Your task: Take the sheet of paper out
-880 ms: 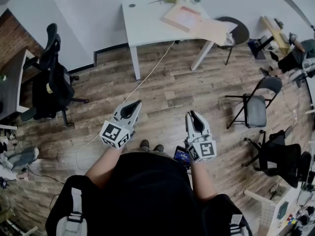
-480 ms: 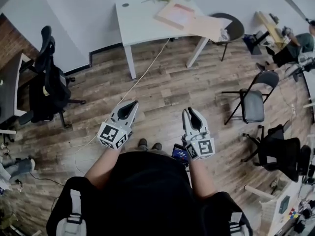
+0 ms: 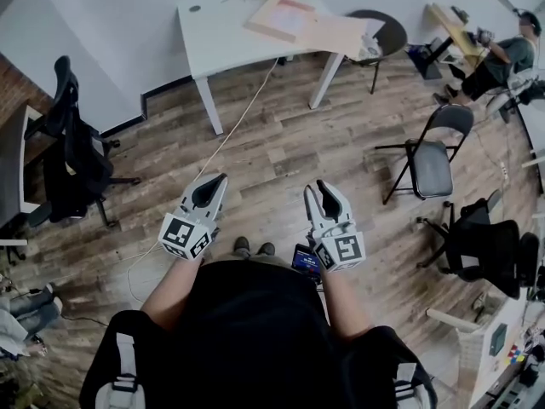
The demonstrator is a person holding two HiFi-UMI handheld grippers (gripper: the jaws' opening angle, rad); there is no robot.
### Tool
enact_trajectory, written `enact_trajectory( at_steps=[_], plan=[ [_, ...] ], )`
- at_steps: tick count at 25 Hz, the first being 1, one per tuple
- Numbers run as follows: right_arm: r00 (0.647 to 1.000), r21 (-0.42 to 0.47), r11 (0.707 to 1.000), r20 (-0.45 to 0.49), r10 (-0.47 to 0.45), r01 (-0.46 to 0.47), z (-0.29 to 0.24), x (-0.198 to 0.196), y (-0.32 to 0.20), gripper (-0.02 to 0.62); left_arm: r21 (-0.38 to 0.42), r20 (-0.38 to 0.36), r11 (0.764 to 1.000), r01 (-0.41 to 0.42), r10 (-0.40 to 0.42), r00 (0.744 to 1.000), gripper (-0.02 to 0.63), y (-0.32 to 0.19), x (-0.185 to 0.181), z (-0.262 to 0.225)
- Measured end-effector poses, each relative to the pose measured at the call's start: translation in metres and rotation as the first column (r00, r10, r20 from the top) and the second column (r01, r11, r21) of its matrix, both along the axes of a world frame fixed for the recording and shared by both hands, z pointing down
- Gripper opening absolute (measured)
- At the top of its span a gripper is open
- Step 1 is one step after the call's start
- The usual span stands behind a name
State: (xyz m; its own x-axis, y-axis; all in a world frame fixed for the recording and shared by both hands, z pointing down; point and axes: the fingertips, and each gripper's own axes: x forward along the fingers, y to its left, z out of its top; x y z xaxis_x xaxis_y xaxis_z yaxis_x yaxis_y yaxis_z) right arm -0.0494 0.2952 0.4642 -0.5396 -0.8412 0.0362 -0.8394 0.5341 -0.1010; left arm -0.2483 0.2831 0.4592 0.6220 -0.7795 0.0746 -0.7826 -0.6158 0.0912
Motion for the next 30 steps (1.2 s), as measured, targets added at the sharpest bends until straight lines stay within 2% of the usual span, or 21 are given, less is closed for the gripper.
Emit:
enact_trajectory(
  at_steps=[8, 13, 23, 30],
  plan=[
    [1.000, 0.003, 1.000, 0.017, 0.013, -0.013, 0.005, 0.037, 0.007, 0.130, 0.010, 0.013, 1.000, -0.016, 0.015, 1.000, 0.005, 0.003, 0.032, -0.002],
    [0.999, 0.001, 1.000, 0.032, 0.024, -0.024, 0.008, 0.059, 0.008, 0.098, 0.015, 0.025, 1.000, -0.027, 0.026, 0.999, 0.005, 0.005, 0.047, -0.004],
    [1.000, 0.001, 1.000, 0.022, 0.016, -0.016, 0.013, 0.077, -0.002, 0.094, 0.026, 0.019, 0.999, -0.019, 0.019, 1.000, 0.005, -0.013, 0.060, -0.002],
    [0.999, -0.016, 0.999, 0.026, 0.033, -0.033, 0.019, 0.091, -0.030, 0.078, 0.018, 0.010, 0.999, -0.028, 0.028, 1.000, 0.005, -0.038, 0.071, 0.007]
  ],
)
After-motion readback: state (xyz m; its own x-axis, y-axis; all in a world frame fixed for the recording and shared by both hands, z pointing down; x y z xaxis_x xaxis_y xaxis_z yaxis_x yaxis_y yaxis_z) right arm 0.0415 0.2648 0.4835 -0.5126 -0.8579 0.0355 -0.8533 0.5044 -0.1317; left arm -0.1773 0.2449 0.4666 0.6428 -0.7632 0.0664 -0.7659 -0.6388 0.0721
